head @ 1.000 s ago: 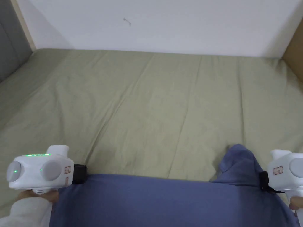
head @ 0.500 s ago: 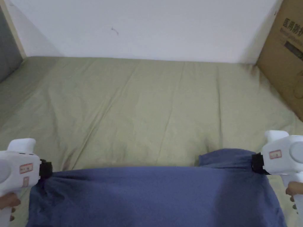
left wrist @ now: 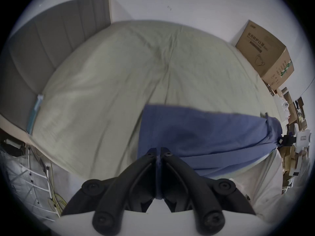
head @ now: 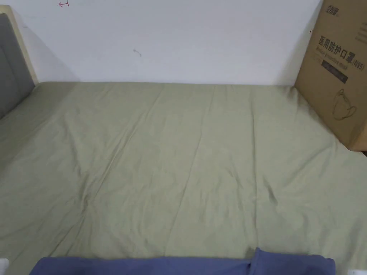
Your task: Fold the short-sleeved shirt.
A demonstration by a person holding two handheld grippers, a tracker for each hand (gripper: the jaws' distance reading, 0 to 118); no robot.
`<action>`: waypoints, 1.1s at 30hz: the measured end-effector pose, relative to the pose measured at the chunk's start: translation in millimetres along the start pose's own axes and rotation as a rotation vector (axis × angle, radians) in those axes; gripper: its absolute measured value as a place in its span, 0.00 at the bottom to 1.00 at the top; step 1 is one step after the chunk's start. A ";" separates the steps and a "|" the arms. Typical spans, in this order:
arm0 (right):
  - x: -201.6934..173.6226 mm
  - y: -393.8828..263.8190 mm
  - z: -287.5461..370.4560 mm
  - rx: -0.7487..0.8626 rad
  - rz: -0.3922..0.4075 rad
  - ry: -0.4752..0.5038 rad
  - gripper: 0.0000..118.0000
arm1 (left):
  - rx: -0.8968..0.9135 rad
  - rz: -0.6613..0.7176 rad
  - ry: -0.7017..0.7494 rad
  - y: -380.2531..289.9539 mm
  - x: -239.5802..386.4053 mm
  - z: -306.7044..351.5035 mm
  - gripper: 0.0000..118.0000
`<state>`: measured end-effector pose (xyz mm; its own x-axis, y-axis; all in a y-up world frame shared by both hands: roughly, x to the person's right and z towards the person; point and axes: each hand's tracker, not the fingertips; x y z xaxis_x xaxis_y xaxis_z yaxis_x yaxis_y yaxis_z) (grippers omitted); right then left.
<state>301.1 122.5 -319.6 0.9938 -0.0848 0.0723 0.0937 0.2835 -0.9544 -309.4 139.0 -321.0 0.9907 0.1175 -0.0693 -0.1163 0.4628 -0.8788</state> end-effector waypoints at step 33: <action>-234.9 7.8 15.9 0.166 0.328 0.209 0.00 | 0.117 0.675 -0.394 -60.0 -99.5 -29.7 0.68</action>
<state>69.3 159.9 -339.4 0.9405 -0.1517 -0.3042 -0.2002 0.4761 -0.8563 -398.9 73.4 -275.4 0.6072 0.6986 -0.3785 -0.7122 0.2674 -0.6490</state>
